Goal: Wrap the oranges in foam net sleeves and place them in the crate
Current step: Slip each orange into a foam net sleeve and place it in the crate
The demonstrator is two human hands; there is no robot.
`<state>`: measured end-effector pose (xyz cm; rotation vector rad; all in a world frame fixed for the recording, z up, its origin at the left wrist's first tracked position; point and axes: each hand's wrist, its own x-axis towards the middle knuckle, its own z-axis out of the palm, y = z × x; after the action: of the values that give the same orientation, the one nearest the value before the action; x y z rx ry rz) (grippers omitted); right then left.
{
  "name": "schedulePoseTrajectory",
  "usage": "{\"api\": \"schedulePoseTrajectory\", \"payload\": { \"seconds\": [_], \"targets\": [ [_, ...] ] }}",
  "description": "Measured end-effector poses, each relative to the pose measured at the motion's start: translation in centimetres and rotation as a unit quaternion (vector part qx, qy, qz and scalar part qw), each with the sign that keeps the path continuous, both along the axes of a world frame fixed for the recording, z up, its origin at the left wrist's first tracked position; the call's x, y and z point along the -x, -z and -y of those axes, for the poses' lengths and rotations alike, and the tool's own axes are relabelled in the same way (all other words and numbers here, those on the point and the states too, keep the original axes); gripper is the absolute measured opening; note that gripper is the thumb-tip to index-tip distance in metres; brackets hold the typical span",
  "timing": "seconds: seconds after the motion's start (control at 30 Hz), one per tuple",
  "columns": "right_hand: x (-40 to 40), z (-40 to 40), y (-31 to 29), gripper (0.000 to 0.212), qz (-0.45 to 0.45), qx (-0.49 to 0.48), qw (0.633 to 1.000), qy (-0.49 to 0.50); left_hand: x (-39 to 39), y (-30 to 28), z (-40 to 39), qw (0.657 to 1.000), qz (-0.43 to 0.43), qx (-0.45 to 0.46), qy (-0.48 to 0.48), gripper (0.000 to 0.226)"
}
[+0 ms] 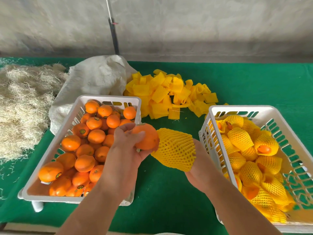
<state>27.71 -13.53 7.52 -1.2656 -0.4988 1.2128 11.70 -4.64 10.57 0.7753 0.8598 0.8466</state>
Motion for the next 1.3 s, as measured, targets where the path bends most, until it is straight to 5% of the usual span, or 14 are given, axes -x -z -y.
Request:
{"api": "schedulePoseTrajectory", "payload": {
  "seconds": [0.1, 0.2, 0.4, 0.73, 0.87, 1.03, 1.17, 1.3],
  "targets": [
    [0.2, -0.1, 0.2, 0.057, 0.0, 0.021, 1.0, 0.002, 0.1, 0.9, 0.9, 0.987, -0.098, -0.122, 0.032, 0.057],
    [0.5, 0.9, 0.8, 0.066, 0.118, 0.031, 0.992, 0.013, 0.4, 1.3, 1.4, 0.949, -0.221, -0.222, 0.037, 0.056],
    [1.0, -0.2, -0.8, 0.06, 0.258, -0.007, 0.966, -0.015, 0.7, 1.4, 1.0, 0.949, -0.195, -0.241, 0.057, 0.051],
    [1.1, -0.8, -1.7, 0.046, 0.279, -0.047, 0.959, -0.019, 1.5, 1.3, -0.4, 0.93, -0.159, -0.292, 0.156, 0.033],
    [0.4, -0.7, -1.9, 0.065, 0.278, -0.04, 0.958, -0.053, 1.7, 1.3, -1.0, 0.919, -0.166, -0.307, 0.185, 0.03],
    [-0.7, -0.2, -2.0, 0.048, 0.333, -0.01, 0.938, -0.1, 1.1, 0.7, -0.5, 0.98, -0.078, -0.132, 0.13, 0.03],
    [-0.6, -0.5, -1.3, 0.014, 0.376, 0.014, 0.918, -0.128, 0.3, 0.2, 0.0, 0.964, -0.188, -0.116, 0.147, 0.026],
    [-0.1, -0.2, -1.2, 0.021, 0.395, 0.007, 0.904, -0.16, 0.0, 0.2, -0.4, 0.974, -0.194, -0.034, 0.114, 0.029]
  ]
}}
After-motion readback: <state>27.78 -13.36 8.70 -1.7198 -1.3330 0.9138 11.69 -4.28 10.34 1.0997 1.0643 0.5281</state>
